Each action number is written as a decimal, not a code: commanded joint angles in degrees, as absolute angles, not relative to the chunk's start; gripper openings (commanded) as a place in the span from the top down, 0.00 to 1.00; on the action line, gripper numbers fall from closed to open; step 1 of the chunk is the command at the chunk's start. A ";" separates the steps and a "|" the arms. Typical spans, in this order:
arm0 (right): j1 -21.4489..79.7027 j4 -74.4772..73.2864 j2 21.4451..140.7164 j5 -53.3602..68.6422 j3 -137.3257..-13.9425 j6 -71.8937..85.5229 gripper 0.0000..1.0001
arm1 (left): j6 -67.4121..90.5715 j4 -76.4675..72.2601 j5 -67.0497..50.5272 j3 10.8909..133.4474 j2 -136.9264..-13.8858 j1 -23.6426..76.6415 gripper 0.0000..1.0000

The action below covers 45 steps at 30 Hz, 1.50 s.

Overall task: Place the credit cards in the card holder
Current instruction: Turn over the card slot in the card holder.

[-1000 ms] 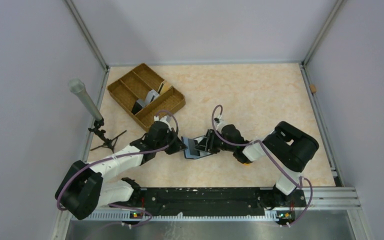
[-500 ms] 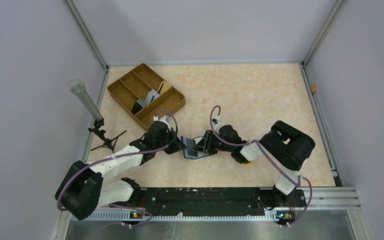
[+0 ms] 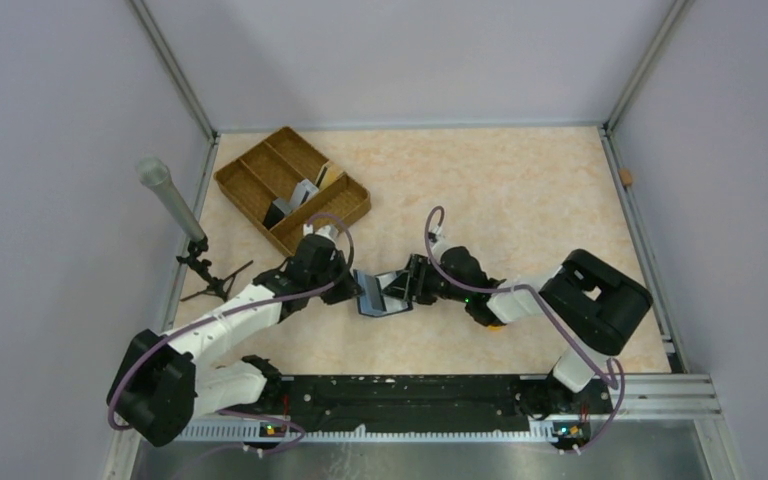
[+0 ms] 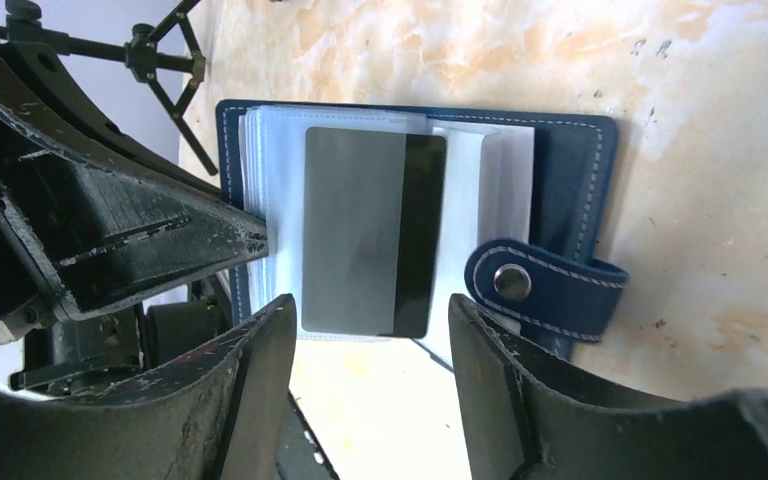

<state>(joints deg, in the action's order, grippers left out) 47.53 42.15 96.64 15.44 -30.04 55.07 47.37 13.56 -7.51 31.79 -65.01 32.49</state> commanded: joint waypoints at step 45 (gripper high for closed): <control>49.47 25.53 97.31 2.00 -35.08 49.82 0.62 | 35.21 36.42 -3.87 64.19 -92.08 39.52 1.00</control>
